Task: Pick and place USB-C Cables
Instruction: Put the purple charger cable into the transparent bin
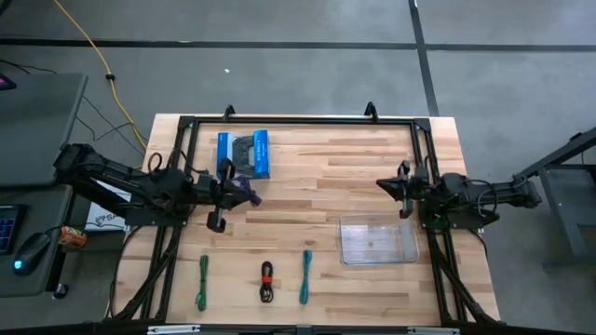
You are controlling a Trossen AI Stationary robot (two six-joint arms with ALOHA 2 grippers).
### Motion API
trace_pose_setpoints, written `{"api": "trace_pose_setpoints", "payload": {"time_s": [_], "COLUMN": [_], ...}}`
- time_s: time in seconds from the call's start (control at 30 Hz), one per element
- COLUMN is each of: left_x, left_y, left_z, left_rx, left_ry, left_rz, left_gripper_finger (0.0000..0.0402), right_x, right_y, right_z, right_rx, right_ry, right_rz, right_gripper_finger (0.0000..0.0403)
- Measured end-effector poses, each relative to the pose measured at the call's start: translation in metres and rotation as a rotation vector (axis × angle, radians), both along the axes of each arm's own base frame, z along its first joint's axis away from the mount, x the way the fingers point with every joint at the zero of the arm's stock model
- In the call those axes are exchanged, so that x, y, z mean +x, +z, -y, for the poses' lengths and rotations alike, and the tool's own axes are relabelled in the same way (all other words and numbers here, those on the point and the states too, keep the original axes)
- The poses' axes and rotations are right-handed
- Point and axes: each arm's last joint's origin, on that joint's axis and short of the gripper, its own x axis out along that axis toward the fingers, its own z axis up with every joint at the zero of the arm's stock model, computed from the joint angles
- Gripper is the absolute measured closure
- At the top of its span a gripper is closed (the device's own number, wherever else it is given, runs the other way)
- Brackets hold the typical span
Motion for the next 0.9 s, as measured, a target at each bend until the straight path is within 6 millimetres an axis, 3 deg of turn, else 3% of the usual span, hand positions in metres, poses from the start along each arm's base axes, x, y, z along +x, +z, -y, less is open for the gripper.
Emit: {"api": "trace_pose_setpoints", "payload": {"time_s": [0.33, 0.53, 0.9], "left_x": [0.014, 0.017, 0.017], "left_y": [-0.01, -0.01, -0.013], "left_z": [0.002, 0.002, 0.002], "left_rx": [-0.046, -0.051, -0.067], "left_ry": [-0.013, -0.004, -0.001], "left_rz": [-0.031, -0.018, -0.047], "left_gripper_finger": [0.0401, 0.0401, 0.0401], "right_x": [0.012, 0.038, 0.101], "right_y": [0.025, 0.036, 0.104], "right_z": [-0.004, -0.006, -0.011], "right_rx": [-0.041, -0.07, -0.172], "right_ry": [0.088, 0.074, 0.021], "right_rz": [0.236, 0.156, -0.027], "right_gripper_finger": [0.0402, 0.0402, 0.0402]}}
